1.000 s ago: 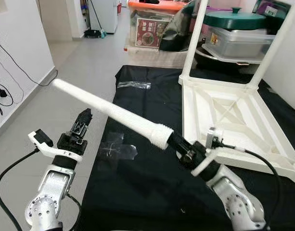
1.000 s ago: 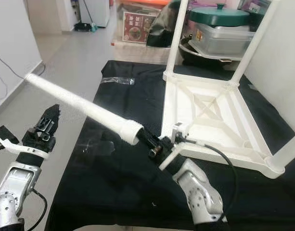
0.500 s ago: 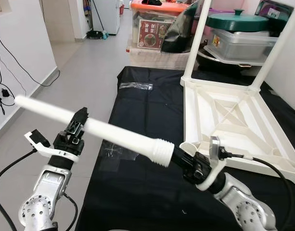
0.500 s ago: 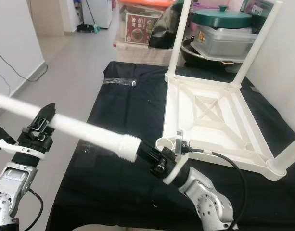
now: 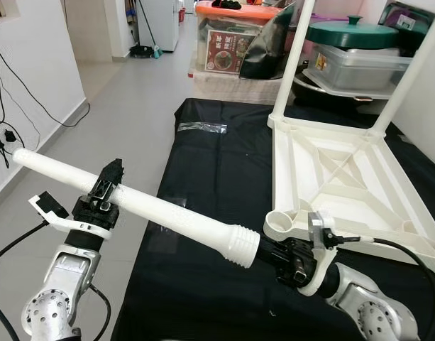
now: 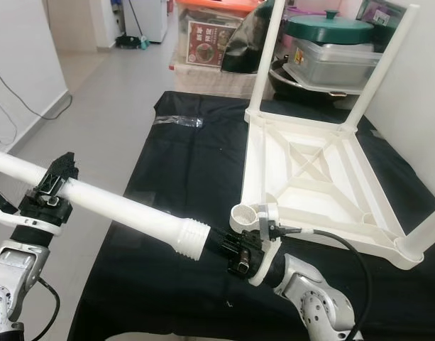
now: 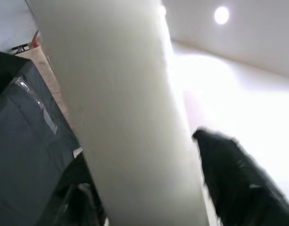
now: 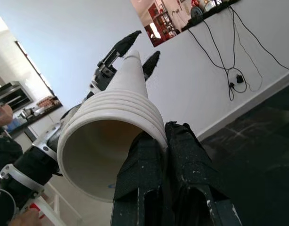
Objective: Building children table
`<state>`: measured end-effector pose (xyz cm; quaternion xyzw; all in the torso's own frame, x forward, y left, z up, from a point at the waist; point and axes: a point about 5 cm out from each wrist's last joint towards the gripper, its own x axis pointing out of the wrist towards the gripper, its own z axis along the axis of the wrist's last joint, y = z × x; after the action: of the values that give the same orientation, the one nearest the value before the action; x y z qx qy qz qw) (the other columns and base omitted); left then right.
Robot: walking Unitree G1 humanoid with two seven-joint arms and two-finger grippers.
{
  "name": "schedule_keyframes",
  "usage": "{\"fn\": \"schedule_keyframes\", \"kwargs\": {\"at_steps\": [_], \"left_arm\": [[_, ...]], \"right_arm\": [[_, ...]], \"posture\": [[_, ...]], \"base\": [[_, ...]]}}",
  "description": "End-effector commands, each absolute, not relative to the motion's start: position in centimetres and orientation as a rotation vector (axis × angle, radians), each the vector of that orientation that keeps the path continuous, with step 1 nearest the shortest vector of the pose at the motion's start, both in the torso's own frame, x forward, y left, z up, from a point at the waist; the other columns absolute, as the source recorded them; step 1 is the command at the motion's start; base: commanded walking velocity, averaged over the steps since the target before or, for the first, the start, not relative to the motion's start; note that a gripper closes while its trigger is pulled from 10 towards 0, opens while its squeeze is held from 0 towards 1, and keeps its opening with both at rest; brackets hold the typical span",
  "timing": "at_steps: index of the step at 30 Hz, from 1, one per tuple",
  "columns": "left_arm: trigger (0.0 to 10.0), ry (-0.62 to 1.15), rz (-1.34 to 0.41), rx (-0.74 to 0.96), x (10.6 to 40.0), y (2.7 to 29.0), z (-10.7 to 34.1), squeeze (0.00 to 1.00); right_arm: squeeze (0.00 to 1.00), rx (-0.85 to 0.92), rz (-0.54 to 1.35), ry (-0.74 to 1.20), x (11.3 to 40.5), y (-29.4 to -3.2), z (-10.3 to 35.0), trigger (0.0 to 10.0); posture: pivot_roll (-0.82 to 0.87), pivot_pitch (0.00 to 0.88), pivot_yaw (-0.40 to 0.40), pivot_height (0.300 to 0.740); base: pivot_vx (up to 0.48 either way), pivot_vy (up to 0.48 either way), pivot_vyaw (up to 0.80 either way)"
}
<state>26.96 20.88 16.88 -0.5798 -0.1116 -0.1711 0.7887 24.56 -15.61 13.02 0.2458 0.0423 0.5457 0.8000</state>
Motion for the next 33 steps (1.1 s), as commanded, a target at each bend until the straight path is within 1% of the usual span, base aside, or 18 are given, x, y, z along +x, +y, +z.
{"fn": "schedule_keyframes", "kwargs": {"at_steps": [1,5,7,15,17,20,21,22,24,25,26,33], "left_arm": [[0.0,-0.258,-0.386,-1.244,26.8,20.9,17.3,0.00],[0.0,-0.251,-0.401,-1.233,26.6,20.8,17.2,0.00],[0.0,-0.242,-0.413,-1.226,26.5,20.6,17.2,0.00],[0.0,-0.243,-0.417,-1.220,26.4,20.7,17.4,0.00],[0.0,-0.244,-0.419,-1.216,26.3,20.8,17.5,0.00],[0.0,-0.244,-0.419,-1.216,26.3,20.8,17.5,0.00],[0.0,-0.238,-0.425,-1.209,26.3,20.6,17.5,0.00],[0.0,-0.223,-0.416,-1.197,26.5,20.6,17.5,0.00],[0.0,-0.211,-0.408,-1.189,26.7,20.6,17.5,0.00],[7.6,-0.203,-0.400,-1.188,26.9,20.6,17.4,0.00],[10.0,-0.198,-0.396,-1.187,26.9,20.8,17.5,0.00],[10.0,-0.225,-0.381,-1.190,27.3,21.7,18.1,0.00]], "right_arm": [[0.00,0.517,1.212,0.098,24.5,-15.1,13.0,0.0],[0.00,0.486,1.144,0.092,25.4,-15.2,12.8,0.0],[0.00,0.453,1.053,0.082,26.5,-15.7,12.8,0.0],[0.00,0.438,1.011,0.073,27.1,-16.0,12.8,0.0],[0.00,0.414,0.971,0.083,27.7,-16.0,12.5,0.0],[0.00,0.414,0.971,0.083,27.7,-16.0,12.5,0.0],[0.00,0.360,0.868,0.124,28.5,-16.4,12.0,10.0],[1.00,0.348,0.805,0.138,29.1,-16.7,11.8,10.0],[1.00,0.345,0.769,0.145,29.5,-16.9,11.7,10.0],[1.00,0.358,0.744,0.135,29.8,-17.1,11.9,10.0],[1.00,0.367,0.739,0.121,29.8,-17.2,12.0,10.0],[1.00,0.377,0.702,0.109,29.6,-17.8,11.8,10.0]], "posture": [[0.04,0.000,-0.090,0.740],[0.04,0.000,-0.088,0.740],[0.04,0.000,-0.086,0.740],[0.05,0.000,-0.089,0.740],[0.05,0.000,-0.088,0.740],[0.05,0.000,-0.088,0.740],[0.04,0.000,-0.086,0.740],[0.05,0.000,-0.087,0.740],[0.05,0.000,-0.087,0.740],[0.05,0.000,-0.087,0.740],[0.05,0.000,-0.088,0.740],[0.03,0.000,-0.086,0.740]], "base": [[0.000,0.000,0.00],[0.000,0.000,0.00],[0.000,0.000,0.00],[0.000,0.000,0.00],[0.000,0.000,0.00],[0.000,0.000,0.00],[0.000,0.000,0.00],[0.000,0.000,0.00],[0.000,0.000,0.00],[0.000,0.000,0.00],[0.000,0.000,0.00],[0.000,0.000,0.00]]}}
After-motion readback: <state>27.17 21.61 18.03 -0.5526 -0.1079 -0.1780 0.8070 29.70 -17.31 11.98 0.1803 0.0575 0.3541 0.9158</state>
